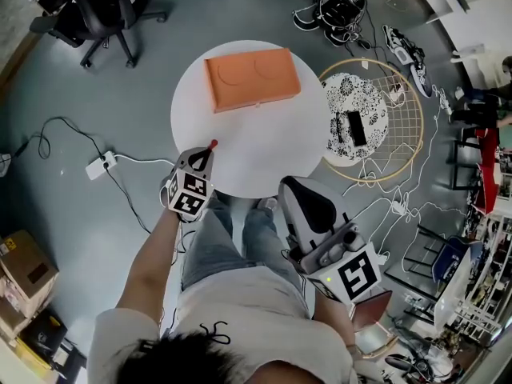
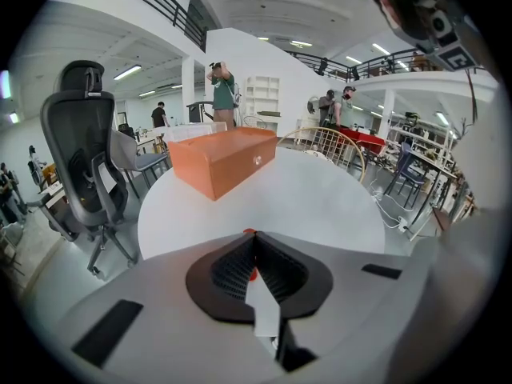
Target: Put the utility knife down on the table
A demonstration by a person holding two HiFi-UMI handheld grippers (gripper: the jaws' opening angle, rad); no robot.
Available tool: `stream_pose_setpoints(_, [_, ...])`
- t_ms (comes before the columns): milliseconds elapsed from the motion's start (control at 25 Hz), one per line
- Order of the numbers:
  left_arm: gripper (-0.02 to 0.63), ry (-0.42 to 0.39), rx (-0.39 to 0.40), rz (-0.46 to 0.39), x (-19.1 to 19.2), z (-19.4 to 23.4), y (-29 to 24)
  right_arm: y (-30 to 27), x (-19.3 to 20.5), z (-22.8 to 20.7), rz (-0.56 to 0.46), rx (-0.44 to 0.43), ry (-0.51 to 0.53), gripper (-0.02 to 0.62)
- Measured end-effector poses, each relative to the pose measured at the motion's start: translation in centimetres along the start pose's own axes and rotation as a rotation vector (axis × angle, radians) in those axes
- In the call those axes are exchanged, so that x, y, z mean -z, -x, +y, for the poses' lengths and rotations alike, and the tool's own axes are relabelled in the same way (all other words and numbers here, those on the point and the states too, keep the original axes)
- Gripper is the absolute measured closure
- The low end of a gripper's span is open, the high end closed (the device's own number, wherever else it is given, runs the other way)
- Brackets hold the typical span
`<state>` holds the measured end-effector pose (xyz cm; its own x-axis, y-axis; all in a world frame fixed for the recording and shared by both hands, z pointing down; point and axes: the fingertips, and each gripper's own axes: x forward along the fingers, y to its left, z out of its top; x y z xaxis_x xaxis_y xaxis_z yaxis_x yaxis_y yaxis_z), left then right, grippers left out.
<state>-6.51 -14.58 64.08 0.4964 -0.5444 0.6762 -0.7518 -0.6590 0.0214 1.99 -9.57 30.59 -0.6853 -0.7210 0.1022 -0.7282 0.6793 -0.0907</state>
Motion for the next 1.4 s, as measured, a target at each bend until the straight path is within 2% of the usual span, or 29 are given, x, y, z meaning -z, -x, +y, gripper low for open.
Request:
stream_pose_setpoints(360, [0.597,0.063,-0.069,-0.112,-4.2,-0.4,3.4,-0.1,-1.3,0.7,-0.03,-0.111,0.024,0.586])
stream_pose_setpoints(640, [0.597,0.122,-0.138,-0.28,-9.3,-1.6,8.4,0.0,-2.3,1.5,-0.053,-0.229,0.038,0.586])
stream_pose_setpoints(1400, [0.597,0.162,-0.327,-0.684,-20.3,-6.6,24.2,0.2,-2.9,3.5,-0.084,-0.5,0.049,0.586])
